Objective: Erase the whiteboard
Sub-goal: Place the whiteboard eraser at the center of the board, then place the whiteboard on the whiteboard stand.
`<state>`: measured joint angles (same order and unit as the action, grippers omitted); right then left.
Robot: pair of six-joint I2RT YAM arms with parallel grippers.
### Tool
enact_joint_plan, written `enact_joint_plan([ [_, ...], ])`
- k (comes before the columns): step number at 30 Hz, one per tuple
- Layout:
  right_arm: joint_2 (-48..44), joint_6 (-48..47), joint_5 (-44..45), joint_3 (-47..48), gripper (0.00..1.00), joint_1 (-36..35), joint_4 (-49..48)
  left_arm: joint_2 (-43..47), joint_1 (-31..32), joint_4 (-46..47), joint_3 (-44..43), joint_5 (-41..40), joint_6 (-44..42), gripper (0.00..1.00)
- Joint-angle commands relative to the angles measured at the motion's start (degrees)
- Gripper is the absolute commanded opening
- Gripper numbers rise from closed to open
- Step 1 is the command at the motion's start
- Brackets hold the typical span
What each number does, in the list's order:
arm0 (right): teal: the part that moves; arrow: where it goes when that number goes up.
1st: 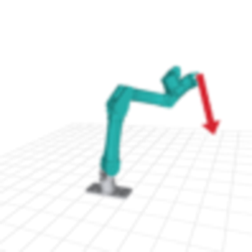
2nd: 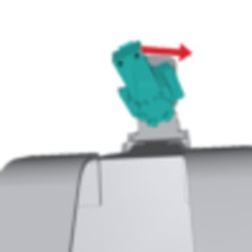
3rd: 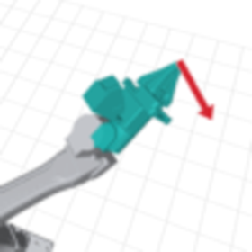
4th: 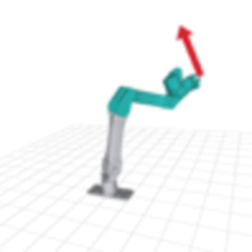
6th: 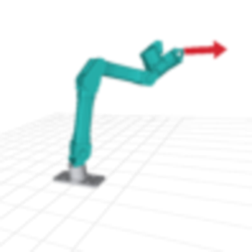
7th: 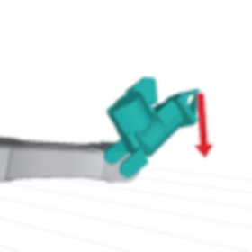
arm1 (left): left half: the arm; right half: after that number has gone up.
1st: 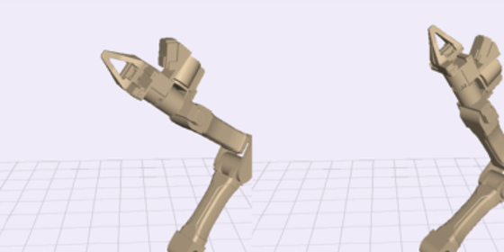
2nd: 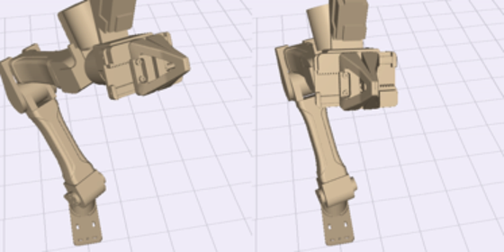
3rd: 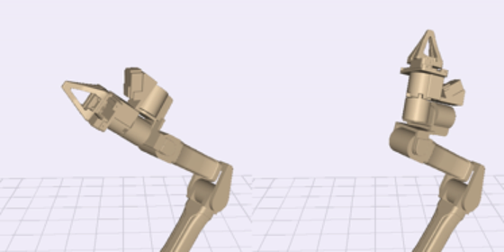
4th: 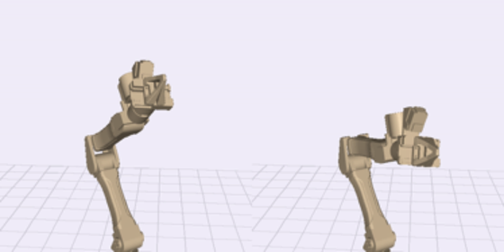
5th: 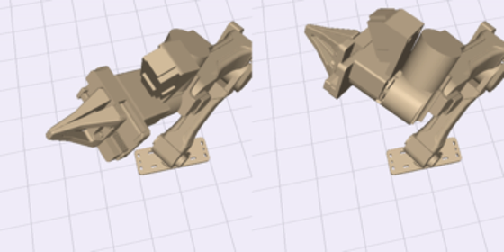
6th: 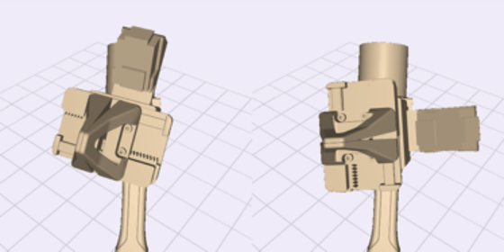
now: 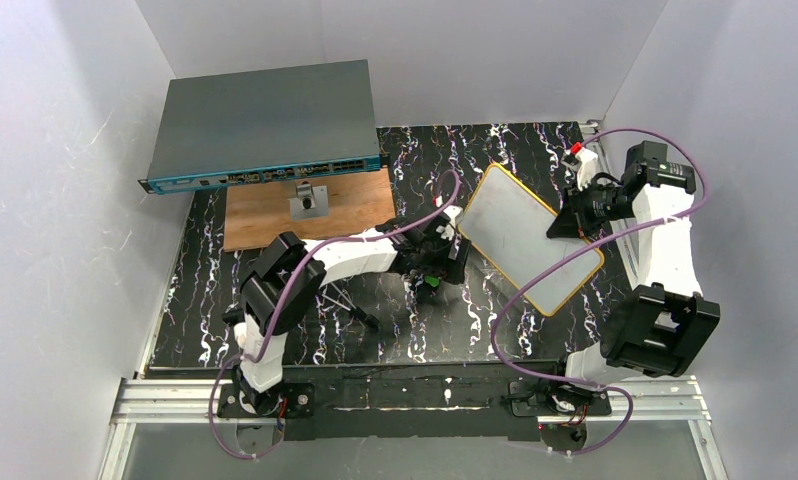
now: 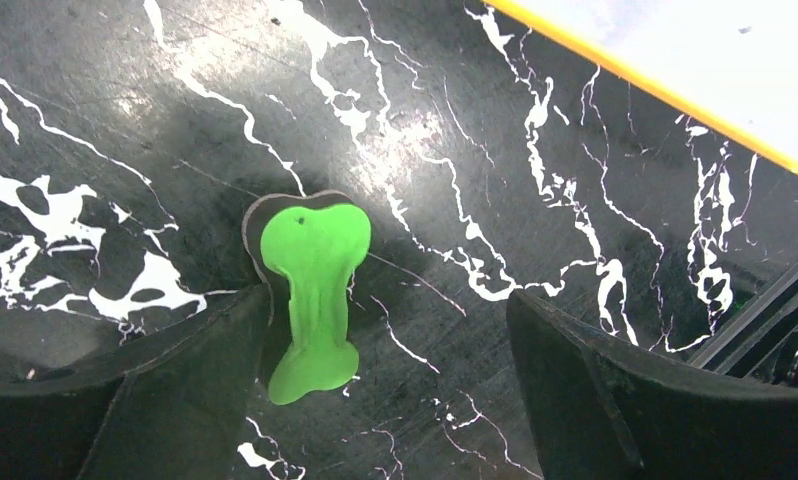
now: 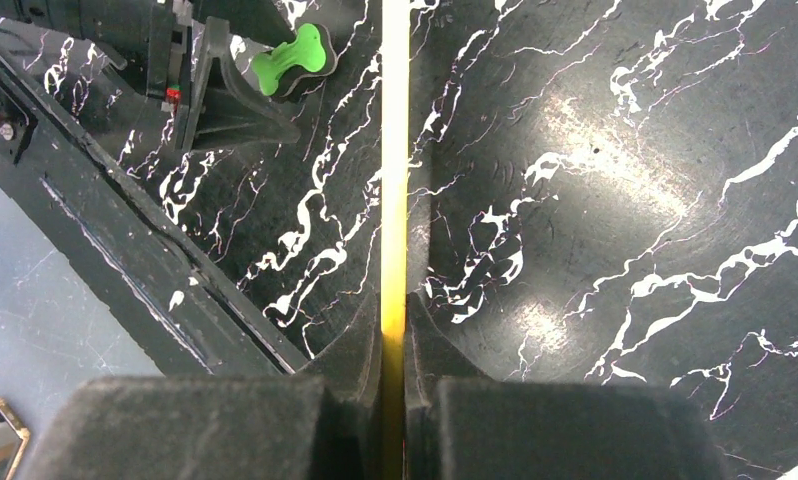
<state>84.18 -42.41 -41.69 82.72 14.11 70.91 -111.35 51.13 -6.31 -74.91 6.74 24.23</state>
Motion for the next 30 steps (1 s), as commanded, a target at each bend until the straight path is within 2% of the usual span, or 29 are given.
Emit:
enact_joint_plan([
  [1,-2.8,-0.2,-3.9,2.5,0.01,-0.5,1.1,-1.2,-0.8,-2.5,-3.0,4.2,1.8,0.87],
  [4,-3.2,0.0,-4.0,2.3,0.01,-0.7,0.9,-2.1,-0.8,-3.4,-3.6,4.5,2.0,0.87],
  [9,-3.8,0.1,-3.6,2.1,0.01,-0.9,0.6,1.4,-1.1,-1.6,-3.0,2.1,1.7,0.88],
  [16,-4.7,-0.9,-1.9,2.9,0.01,-1.3,1.3,8.3,-1.5,1.3,-2.4,2.0,-2.3,0.97],
  [25,-7.2,-4.8,-1.2,4.7,0.01,-1.5,4.4,24.9,-1.5,9.8,9.5,3.7,-6.0,0.98],
  [30,-8.3,-6.5,-0.9,5.6,0.01,-3.0,7.2,30.1,-2.3,11.7,13.5,8.9,-7.2,0.98],
])
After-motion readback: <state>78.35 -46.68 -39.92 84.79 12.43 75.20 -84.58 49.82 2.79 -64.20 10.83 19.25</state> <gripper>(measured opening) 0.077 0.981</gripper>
